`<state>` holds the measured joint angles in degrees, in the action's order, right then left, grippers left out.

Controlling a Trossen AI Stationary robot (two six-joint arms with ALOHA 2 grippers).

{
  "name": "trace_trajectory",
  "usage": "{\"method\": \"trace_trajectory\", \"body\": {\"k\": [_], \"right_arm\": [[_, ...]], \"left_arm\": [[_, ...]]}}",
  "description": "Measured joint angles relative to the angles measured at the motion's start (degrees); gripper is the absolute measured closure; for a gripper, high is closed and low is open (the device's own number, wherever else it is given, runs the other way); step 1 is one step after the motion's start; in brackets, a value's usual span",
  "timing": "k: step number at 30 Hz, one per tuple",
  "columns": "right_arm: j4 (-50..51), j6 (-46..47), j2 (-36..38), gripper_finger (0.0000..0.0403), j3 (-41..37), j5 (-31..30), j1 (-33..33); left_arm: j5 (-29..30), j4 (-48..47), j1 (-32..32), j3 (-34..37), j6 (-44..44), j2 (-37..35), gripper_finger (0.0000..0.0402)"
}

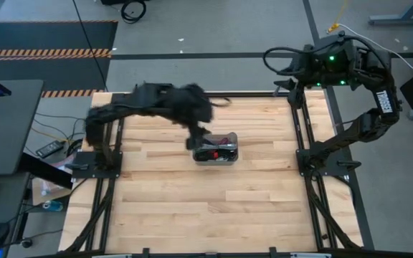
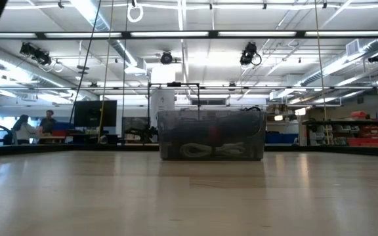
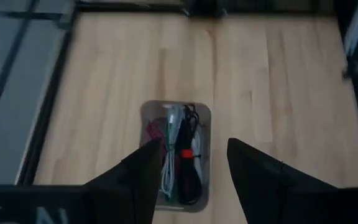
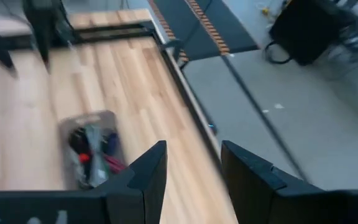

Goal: Pick and place USB-C Cables
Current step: Adjust the black bin

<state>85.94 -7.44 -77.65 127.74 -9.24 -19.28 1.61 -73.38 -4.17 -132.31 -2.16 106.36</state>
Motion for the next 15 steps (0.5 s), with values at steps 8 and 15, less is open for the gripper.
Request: {"method": "trace_trajectory", "body": {"k": [8,15], "right_arm": [[-0.35,-2.8,8.07,0.0245,-0.02,-3.1,-0.4],[-0.17,-2.46,20.94,0.0245,0.07,8.82,-0.47]], "left_arm": [[6.57,-1.04,3.99,-0.23,12.85,-9.67,0.0214],[10.69,-4.21,11.85,-0.22,13.07,-12.58,0.0214]]}}
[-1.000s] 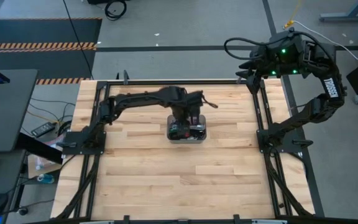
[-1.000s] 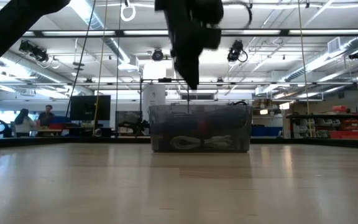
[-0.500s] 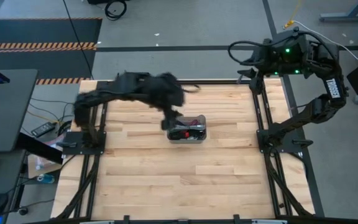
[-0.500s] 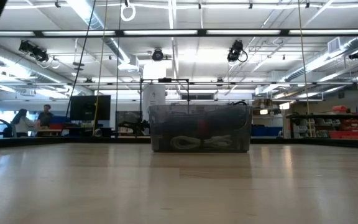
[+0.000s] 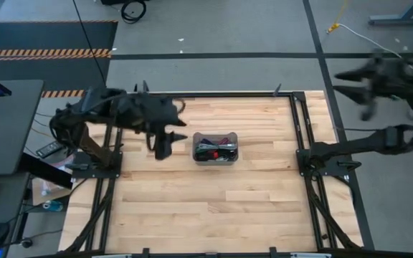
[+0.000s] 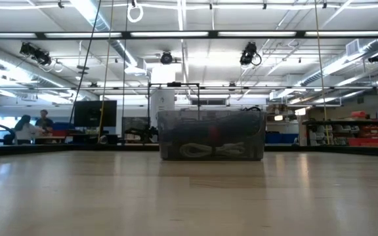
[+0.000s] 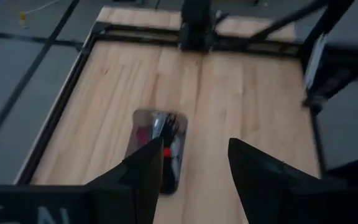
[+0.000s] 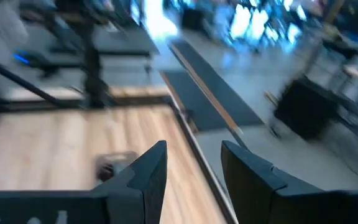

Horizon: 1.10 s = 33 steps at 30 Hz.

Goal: Pick and place USB-C Cables
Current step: Adjust the black bin

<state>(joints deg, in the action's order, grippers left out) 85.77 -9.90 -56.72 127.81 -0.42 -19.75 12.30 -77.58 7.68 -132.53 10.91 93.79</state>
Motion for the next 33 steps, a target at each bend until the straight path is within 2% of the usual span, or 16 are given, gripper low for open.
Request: {"method": "trace_trajectory", "body": {"k": [9,14,18,25,33], "right_arm": [[4.01,4.5,11.42,0.0245,0.02,1.85,0.05],[4.23,4.36,13.38,0.0245,-0.61,5.1,0.07],[4.21,3.58,13.94,0.0245,-1.68,5.07,0.12],[4.25,2.22,13.91,0.0245,-3.58,4.59,2.21],[3.46,2.67,13.93,0.0245,-6.42,4.43,3.56]], "left_arm": [[20.96,-6.79,14.99,0.07,8.69,-0.22,0.0214],[30.72,-10.1,22.12,0.07,14.8,-0.05,0.0214],[37.64,-12.44,26.65,0.07,18.81,-0.05,0.0214],[41.49,-12.41,30.18,0.09,18.5,-1.5,0.0214],[41.72,-12.44,28.86,0.09,18.36,-3.34,0.0214]]}}
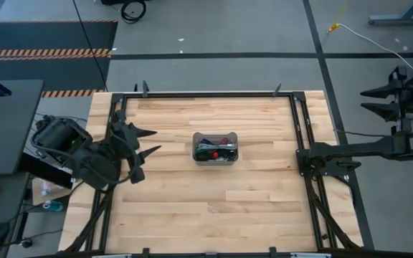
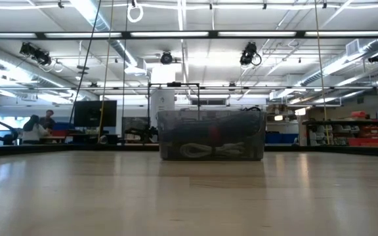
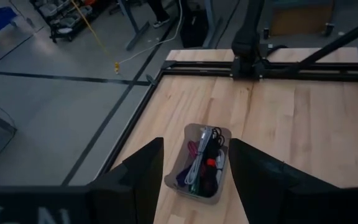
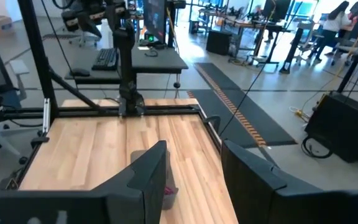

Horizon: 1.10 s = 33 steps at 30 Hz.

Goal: Pick and place USB-C Cables
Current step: Adjust the black bin

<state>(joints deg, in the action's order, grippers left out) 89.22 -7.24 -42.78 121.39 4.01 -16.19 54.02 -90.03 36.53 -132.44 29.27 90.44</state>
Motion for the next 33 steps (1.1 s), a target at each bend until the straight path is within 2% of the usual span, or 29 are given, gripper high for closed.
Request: {"method": "trace_trajectory", "body": {"k": [5,8,15,19,24,27,31,33], "right_arm": [[-8.19,4.61,0.0,0.0245,-4.73,1.66,0.0],[-17.59,7.45,-0.01,0.0245,-9.36,3.99,0.0],[-40.21,7.67,-0.43,0.0245,-20.36,8.72,0.0],[-41.26,4.41,-2.0,0.0245,-21.6,6.61,0.0],[-42.04,5.48,-4.23,0.0248,-21.56,2.65,0.0],[-40.35,4.12,-6.19,0.0275,-21.56,3.5,0.0],[-35.35,3.3,-9.74,0.0367,-21.56,3.57,0.0],[-32.62,2.1,-11.54,0.0391,-21.56,2.04,0.0]], "left_arm": [[-0.28,-0.01,-0.48,0.0,-0.45,0.21,0.0214],[-0.53,0.08,-0.44,0.82,-1.33,0.25,0.0214],[-0.69,0.12,-0.48,2.53,-1.43,0.16,0.0214],[-0.73,0.12,-0.48,2.64,-1.46,0.24,0.0214],[-0.73,0.1,-0.33,2.63,-2.63,0.16,0.0214],[-1.34,0.11,-0.26,2.63,-4.05,0.08,0.0214],[-1.38,0.12,-0.26,2.63,-4.45,0.08,0.0214],[-1.38,0.12,-0.26,2.62,-4.43,0.08,0.0214]]}}
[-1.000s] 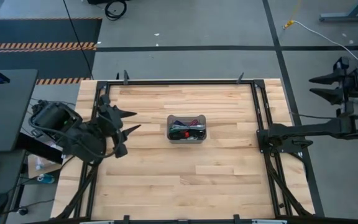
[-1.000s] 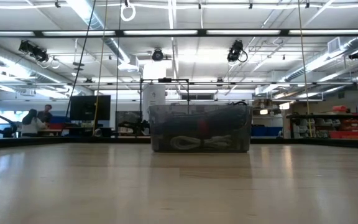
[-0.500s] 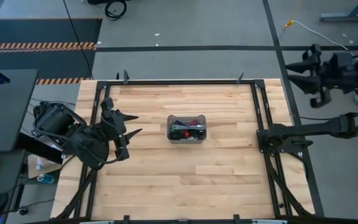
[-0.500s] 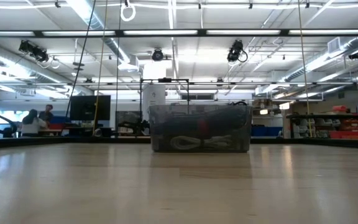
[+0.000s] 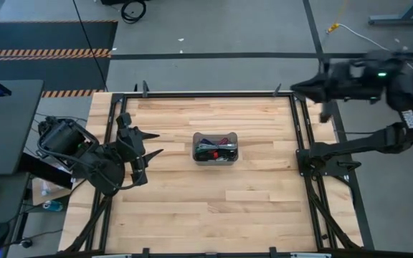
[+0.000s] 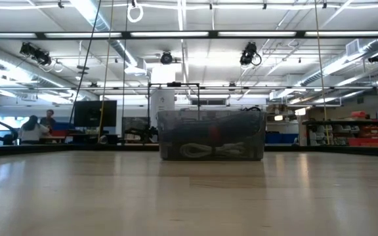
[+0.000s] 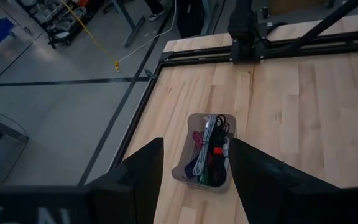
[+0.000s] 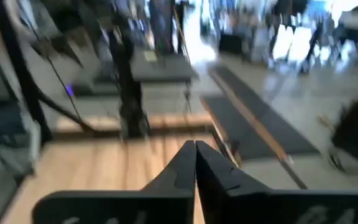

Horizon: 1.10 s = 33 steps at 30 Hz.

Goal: Pick and place USB-C Cables
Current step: Adjust the black bin

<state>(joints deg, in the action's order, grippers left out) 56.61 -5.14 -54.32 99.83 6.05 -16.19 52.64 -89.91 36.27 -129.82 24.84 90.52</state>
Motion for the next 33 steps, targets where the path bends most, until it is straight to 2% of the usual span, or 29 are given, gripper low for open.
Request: {"method": "trace_trajectory", "body": {"k": [7,12,23,33], "right_arm": [[10.92,-0.57,-9.65,0.0399,0.02,-8.14,-0.79],[9.54,-1.34,-18.11,0.0393,-0.07,-8.89,-2.82],[6.23,-2.98,-35.62,0.0297,0.0,1.43,-4.7],[6.14,-5.64,-46.03,0.022,0.02,1.57,-2.94]], "left_arm": [[-0.01,0.0,0.0,0.0,-0.09,0.0,0.0214],[-0.04,0.02,0.0,0.0,-0.09,-0.02,0.0214],[-3.67,0.02,0.0,0.0,-0.09,-0.14,0.0214],[-4.07,0.0,0.0,0.0,-0.15,-0.17,0.0214]]}}
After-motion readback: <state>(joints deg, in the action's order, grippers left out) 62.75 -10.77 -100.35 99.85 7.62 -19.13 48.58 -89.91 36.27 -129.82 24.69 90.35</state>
